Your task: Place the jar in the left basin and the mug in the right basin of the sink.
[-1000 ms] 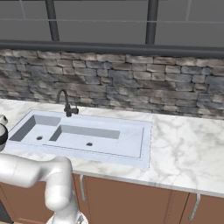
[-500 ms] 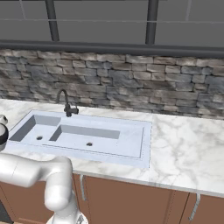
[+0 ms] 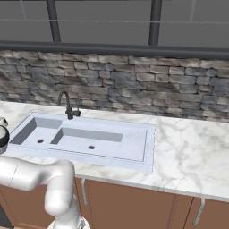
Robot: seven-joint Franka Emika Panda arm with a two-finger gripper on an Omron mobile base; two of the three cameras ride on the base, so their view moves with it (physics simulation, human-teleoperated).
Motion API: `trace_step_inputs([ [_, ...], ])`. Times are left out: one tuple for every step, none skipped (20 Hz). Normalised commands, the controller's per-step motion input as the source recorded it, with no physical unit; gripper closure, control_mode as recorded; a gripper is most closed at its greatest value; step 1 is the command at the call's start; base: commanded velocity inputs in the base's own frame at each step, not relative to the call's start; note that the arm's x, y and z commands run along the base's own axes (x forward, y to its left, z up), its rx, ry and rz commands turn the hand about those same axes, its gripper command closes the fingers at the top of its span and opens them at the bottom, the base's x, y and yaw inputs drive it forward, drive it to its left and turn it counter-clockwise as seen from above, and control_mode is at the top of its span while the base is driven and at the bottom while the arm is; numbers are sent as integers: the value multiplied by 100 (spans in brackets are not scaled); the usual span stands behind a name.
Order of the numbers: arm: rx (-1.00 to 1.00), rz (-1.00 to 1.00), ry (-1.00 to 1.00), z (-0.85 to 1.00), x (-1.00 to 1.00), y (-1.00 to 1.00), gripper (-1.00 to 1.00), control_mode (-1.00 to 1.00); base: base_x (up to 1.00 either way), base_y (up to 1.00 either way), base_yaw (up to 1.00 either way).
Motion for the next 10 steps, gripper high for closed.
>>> trace_step_inputs([
  [0, 0, 0, -3, 1, 19, -100, -100, 0, 0, 0],
  [0, 0, 1, 0, 4, 19, -100, -100, 0, 0, 0],
  [0, 0, 0, 0, 9, 13, -100, -100, 0, 0, 0],
  [0, 0, 0, 0, 12, 10, -100, -100, 0, 0, 0],
  [0, 0, 0, 0, 14, 9, -100, -100, 0, 0, 0],
  [0, 0, 0, 0, 13, 6, -100, -100, 0, 0, 0],
  [0, 0, 0, 0, 11, 0, -100, -100, 0, 0, 0],
  [0, 0, 0, 0, 11, 0, -100, -100, 0, 0, 0],
  [0, 0, 0, 0, 11, 0, -100, -100, 0, 0, 0],
  [0, 0, 0, 0, 14, 0, -100, -100, 0, 0, 0],
])
